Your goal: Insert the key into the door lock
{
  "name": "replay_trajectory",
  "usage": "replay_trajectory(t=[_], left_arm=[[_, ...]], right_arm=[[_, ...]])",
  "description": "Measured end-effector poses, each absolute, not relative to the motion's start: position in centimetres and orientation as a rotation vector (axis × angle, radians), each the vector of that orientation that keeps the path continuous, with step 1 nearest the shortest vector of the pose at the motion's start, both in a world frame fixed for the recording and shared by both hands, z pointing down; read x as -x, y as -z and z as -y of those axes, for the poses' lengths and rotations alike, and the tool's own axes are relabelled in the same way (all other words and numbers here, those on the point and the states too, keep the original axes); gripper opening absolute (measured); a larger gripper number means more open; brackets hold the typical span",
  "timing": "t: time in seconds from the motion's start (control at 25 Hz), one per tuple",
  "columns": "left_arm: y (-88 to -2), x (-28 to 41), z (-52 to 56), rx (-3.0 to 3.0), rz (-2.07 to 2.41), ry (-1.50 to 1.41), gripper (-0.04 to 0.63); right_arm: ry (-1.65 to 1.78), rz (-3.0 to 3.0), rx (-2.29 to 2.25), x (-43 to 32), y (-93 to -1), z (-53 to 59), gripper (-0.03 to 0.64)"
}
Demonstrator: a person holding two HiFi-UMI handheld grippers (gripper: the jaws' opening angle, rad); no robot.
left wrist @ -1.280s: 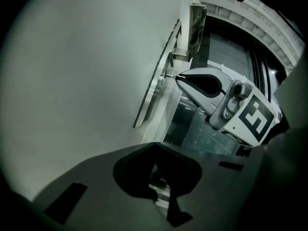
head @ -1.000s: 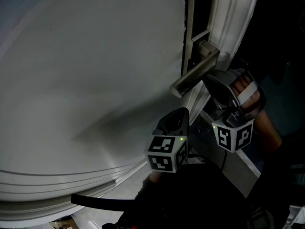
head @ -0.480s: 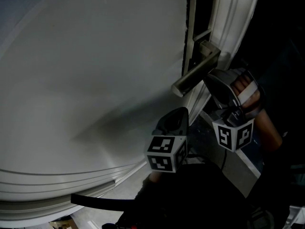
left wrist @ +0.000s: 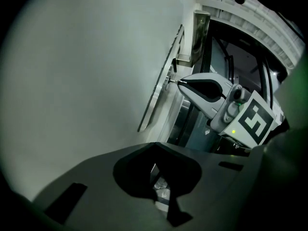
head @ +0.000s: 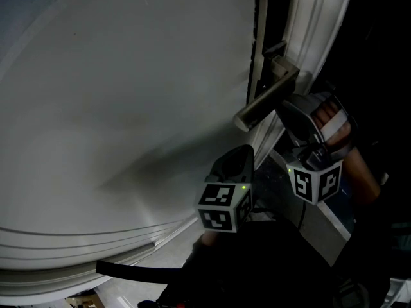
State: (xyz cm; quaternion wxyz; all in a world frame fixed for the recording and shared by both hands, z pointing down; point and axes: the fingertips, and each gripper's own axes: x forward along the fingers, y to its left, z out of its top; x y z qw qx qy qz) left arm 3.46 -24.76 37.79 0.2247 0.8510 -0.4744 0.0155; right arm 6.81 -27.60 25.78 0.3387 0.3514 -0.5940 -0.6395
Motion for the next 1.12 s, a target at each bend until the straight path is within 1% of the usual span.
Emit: replay_trajectory(t=[1.12], left_arm=[[-37.99,-3.39,24.93,-2.34,1.304,-0.037,0.0]], right_arm=[[1.665,1.549,-0.914,-6.71,-25.84,27.87,0.012]])
